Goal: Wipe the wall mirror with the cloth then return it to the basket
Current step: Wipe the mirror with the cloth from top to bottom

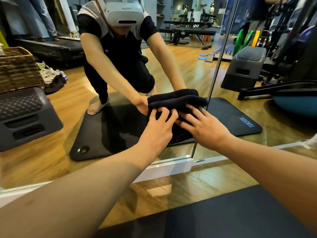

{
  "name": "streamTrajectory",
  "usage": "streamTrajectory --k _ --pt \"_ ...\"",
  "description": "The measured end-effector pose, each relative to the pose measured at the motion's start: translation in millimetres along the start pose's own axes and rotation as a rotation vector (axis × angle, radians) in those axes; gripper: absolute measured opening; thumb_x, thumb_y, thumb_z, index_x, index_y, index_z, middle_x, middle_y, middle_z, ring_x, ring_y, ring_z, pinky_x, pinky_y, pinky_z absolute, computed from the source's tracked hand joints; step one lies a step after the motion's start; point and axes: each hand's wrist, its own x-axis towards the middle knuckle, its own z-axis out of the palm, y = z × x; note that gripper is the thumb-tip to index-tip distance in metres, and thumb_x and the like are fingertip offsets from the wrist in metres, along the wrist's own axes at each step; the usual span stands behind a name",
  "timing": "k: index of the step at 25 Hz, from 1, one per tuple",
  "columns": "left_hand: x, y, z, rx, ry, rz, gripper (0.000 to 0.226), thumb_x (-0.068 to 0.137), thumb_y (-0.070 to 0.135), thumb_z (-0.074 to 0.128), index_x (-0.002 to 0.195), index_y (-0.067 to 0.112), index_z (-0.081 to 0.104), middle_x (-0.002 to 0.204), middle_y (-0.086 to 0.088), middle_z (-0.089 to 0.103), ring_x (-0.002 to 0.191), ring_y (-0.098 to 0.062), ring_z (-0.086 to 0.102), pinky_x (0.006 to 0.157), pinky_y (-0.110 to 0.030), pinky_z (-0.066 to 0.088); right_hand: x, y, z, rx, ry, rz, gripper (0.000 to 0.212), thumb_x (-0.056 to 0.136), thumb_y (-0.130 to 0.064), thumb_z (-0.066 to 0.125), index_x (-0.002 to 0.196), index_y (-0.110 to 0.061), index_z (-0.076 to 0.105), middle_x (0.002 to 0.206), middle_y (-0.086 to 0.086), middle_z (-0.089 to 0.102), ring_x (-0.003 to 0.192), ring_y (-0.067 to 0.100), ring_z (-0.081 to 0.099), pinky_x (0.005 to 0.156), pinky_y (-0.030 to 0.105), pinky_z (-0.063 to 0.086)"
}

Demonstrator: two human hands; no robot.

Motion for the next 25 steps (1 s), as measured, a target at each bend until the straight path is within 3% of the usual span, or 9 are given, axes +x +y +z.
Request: streamTrajectory --k 4,11,17,25 --pt "21.8 27.0 2.4 -0.01 -0.013 -0.002 0.043 0.099 0.016 0.045 0.138 0.001 0.055 0.149 -0.023 0.024 0.124 -0.047 0.037 0.106 -0.066 0.035 -18.1 13.6 7.4 0.003 -0.055 0.044 0.073 0.077 -0.02 0.081 0.144 -0.018 0.05 0.143 0.015 0.05 0.143 0.045 0.034 0.119 0.057 0.028" --pt "33.5 40.8 17.4 0.039 -0.04 0.045 0.044 0.095 0.022 0.06 0.136 0.006 0.06 0.15 -0.022 0.017 0.128 -0.048 0.031 0.107 -0.066 0.036 -27.8 0.0 23.3 0.037 -0.192 0.128 0.081 0.074 -0.019 0.083 0.142 -0.018 0.038 0.135 0.016 0.045 0.142 0.051 0.031 0.113 0.064 0.038" --pt "24.8 50.7 20.5 0.096 -0.087 0.111 0.047 0.097 0.026 0.059 0.141 0.009 0.057 0.151 -0.021 0.018 0.132 -0.046 0.03 0.113 -0.066 0.03 -36.1 -25.5 25.4 0.037 -0.387 0.142 0.088 0.088 -0.028 0.065 0.16 -0.015 0.016 0.162 0.016 0.019 0.15 0.055 -0.003 0.121 0.067 0.016" --pt "-2.0 73.6 33.7 0.115 -0.203 0.105 0.053 0.093 0.028 0.066 0.142 0.011 0.055 0.149 -0.022 0.013 0.134 -0.045 0.026 0.114 -0.061 0.031 -40.2 -49.9 27.0 0.137 -0.562 0.094 0.091 0.086 -0.029 0.06 0.159 -0.014 0.008 0.161 0.016 0.011 0.149 0.055 -0.012 0.123 0.065 0.012"
